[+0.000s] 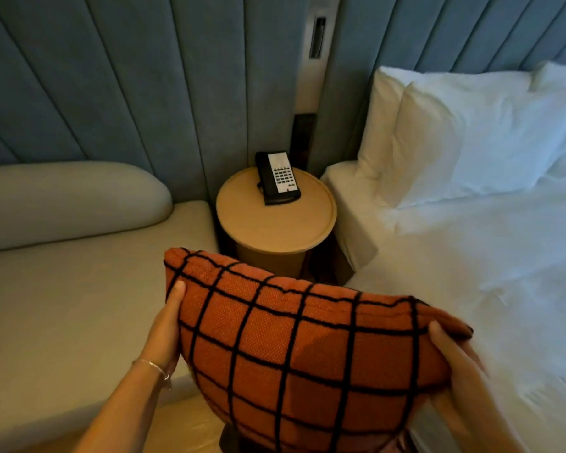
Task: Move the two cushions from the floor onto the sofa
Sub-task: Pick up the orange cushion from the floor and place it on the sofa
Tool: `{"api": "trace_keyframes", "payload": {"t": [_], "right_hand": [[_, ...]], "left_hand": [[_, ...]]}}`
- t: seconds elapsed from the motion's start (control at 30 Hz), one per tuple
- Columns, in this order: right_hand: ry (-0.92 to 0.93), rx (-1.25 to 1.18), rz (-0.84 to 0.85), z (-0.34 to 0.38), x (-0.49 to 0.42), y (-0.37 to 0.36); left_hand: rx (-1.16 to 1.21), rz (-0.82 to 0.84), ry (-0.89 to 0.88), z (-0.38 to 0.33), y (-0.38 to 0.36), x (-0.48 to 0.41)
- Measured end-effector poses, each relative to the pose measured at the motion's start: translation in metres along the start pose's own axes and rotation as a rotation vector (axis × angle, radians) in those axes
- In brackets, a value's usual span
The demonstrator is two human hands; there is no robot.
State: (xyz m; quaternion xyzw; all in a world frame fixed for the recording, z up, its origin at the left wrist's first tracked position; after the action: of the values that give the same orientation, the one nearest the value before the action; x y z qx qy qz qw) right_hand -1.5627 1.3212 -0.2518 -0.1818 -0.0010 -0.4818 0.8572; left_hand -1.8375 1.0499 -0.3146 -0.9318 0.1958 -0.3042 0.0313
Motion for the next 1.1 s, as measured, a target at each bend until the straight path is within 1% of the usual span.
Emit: {"api": "trace_keyframes", "payload": {"t": [0.03, 0.07, 0.1, 0.2, 0.23, 0.3, 0.33, 0.37, 0.43, 0.5, 0.6, 0.63, 0.67, 0.73, 0.77, 0.87, 0.9, 0.93, 1.0, 1.1], "right_hand": [[0.025, -0.030, -0.008, 0.015, 0.006, -0.011], [0.085, 0.026, -0.004, 0.030, 0.005, -0.018], [0.139, 0.027, -0.032, 0.043, 0.004, -0.020], [0.233, -0.040, -0.011, 0.074, 0.009, -0.044], [0.250, -0.049, -0.028, 0.086, 0.011, -0.051], [0.259, -0.066, 0.050, 0.104, 0.017, -0.076], [0.261, -0.056, 0.108, 0.106, 0.018, -0.086], [0.257, -0.023, 0.129, 0.110, 0.020, -0.097], [0.262, 0.005, 0.215, 0.114, 0.029, -0.120], [0.242, -0.005, 0.345, 0.107, 0.042, -0.146], [0.241, -0.019, 0.615, 0.086, 0.067, -0.185], [0.211, 0.022, 0.691, 0.071, 0.075, -0.196], [0.187, 0.114, 0.766, 0.052, 0.084, -0.210], [0.159, 0.301, 0.915, 0.014, 0.107, -0.236], [0.143, 0.345, 0.950, 0.000, 0.117, -0.249], [0.102, 0.344, 0.967, -0.031, 0.147, -0.295], [0.082, 0.330, 0.978, -0.039, 0.157, -0.313], [0.065, 0.317, 1.000, -0.050, 0.170, -0.332], [0.032, 0.311, 1.031, -0.064, 0.189, -0.362], [0.017, 0.279, 1.052, -0.083, 0.223, -0.408]], "left_hand": [[-0.012, -0.022, -0.035, -0.011, 0.005, 0.011], [-0.048, -0.055, -0.069, -0.024, 0.009, 0.023], [-0.091, -0.101, -0.113, -0.039, 0.014, 0.034], [-0.212, -0.271, -0.282, -0.086, 0.032, 0.071], [-0.225, -0.315, -0.355, -0.102, 0.039, 0.086], [-0.213, -0.416, -0.491, -0.127, 0.055, 0.115], [-0.199, -0.486, -0.534, -0.135, 0.066, 0.132], [-0.166, -0.553, -0.555, -0.140, 0.078, 0.144], [-0.035, -0.689, -0.520, -0.138, 0.106, 0.168], [0.107, -0.823, -0.444, -0.127, 0.140, 0.192], [0.283, -0.939, -0.366, -0.108, 0.192, 0.230], [0.332, -0.963, -0.344, -0.102, 0.206, 0.242], [0.382, -0.990, -0.334, -0.097, 0.224, 0.253], [0.455, -0.995, -0.310, -0.089, 0.252, 0.271], [0.459, -0.997, -0.301, -0.087, 0.265, 0.279], [0.392, -1.046, -0.339, -0.090, 0.312, 0.310], [0.388, -1.036, -0.360, -0.092, 0.327, 0.319], [0.389, -0.997, -0.382, -0.094, 0.345, 0.326], [0.367, -0.861, -0.394, -0.101, 0.367, 0.331], [0.226, -0.734, -0.391, -0.117, 0.405, 0.337]]}}
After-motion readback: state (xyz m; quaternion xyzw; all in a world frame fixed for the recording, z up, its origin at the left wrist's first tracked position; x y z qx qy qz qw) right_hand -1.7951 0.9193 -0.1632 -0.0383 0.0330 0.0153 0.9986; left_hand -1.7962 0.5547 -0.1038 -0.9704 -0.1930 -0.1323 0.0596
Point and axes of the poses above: each hand's wrist, its own x-axis away from the middle knuckle, its own y-axis out of the back of the hand, z = x × y, the point moved 9 cm from there along -x, towards the middle knuckle, and after that the axes turned 7 degrees about y, right-handed, at the moved point
